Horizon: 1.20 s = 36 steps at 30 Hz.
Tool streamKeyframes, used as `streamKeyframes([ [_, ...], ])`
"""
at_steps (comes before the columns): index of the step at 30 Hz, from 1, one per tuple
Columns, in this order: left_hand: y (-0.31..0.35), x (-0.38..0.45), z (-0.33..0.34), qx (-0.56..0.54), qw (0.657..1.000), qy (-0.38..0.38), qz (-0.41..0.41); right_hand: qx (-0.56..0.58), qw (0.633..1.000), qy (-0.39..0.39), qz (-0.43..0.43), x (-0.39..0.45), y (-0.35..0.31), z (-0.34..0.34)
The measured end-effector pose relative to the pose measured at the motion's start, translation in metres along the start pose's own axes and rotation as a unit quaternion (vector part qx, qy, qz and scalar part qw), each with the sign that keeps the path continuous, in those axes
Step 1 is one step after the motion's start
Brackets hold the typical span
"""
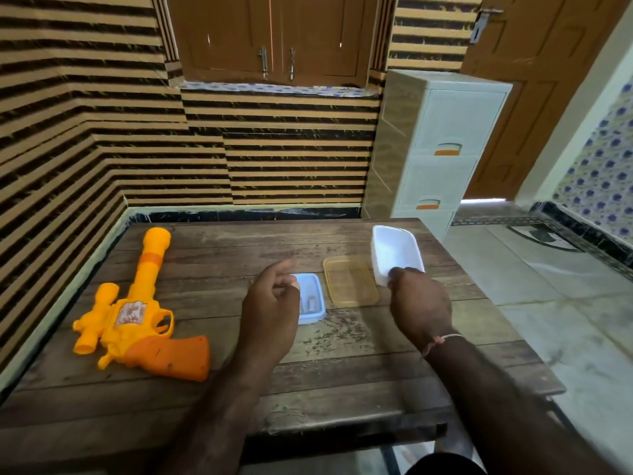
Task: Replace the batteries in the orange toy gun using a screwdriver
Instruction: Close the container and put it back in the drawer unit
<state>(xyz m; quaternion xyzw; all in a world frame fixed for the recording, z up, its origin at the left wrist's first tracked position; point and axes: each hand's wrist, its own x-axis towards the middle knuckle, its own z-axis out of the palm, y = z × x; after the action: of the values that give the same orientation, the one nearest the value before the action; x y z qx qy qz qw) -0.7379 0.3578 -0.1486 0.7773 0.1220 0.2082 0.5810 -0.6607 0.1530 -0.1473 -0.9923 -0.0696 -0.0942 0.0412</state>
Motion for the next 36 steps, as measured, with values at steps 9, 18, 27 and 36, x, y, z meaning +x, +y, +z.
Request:
streamKeyframes([
  [9,-0.002,-0.014,-0.022,-0.523,0.813,-0.078,-0.244,0.14,0.95,0.038,-0.275,-0.079,-0.122,-0.046],
  [18,-0.01,-0.007,-0.045,-0.558,0.788,-0.035,-0.258,0.338,0.906,0.026,-0.254,-0.078,-0.124,-0.039],
  [27,-0.018,0.004,-0.052,-0.594,0.761,-0.059,-0.254,0.078,0.989,-0.124,-0.013,0.003,-0.058,0.028],
  [36,-0.023,0.01,-0.058,-0.597,0.761,-0.052,-0.247,0.04,0.998,-0.042,-0.024,0.017,-0.068,0.026],
])
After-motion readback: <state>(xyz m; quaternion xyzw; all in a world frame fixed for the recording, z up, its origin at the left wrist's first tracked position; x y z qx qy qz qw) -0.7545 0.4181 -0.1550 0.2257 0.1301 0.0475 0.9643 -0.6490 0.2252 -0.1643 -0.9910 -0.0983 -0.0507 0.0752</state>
